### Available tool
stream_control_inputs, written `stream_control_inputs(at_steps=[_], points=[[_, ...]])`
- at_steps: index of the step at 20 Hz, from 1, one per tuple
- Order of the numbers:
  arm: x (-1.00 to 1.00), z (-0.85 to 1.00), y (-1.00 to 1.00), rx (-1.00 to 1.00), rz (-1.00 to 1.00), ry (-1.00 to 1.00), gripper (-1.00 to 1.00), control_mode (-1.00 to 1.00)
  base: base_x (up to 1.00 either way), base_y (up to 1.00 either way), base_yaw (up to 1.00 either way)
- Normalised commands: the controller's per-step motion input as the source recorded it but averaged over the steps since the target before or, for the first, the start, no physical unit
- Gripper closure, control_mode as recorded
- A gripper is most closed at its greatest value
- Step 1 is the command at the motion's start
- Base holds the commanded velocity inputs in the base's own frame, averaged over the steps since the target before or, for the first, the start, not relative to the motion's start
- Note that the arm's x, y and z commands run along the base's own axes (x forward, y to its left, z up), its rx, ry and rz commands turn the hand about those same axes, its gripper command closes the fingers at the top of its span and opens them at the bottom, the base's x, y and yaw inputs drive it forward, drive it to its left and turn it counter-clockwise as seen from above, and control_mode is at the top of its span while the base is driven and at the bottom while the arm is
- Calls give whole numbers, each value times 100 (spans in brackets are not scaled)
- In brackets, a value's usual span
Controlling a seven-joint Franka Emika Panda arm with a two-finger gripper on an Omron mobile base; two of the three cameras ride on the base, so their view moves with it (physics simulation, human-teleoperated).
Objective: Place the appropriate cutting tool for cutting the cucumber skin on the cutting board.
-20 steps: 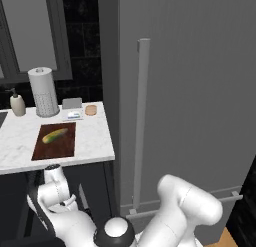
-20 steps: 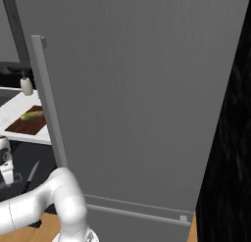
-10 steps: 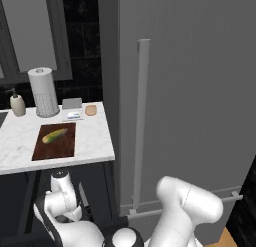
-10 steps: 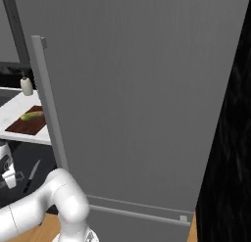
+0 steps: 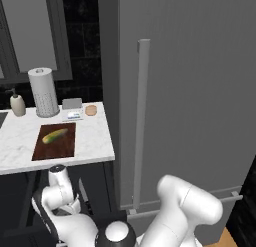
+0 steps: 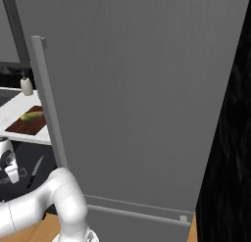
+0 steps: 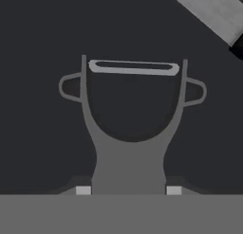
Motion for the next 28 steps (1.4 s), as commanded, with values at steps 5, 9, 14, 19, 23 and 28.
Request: stream_control_inputs(at_steps=[5,9,14,19,23,28], points=[[-16,2,1,0,-2,-3,100,-100,0,0,0],[-16,66,-8,8,-5,-1,100,-100,0,0,0],[-69,100,-26,8,-9,0,100,-100,0,0,0],[-86,100,-28,3,-17,0,100,-100,0,0,0],[-48,100,-13,0,-21,-2,100,-100,0,0,0],[-8,100,0,0,-20,-12,100,-100,0,0,0]])
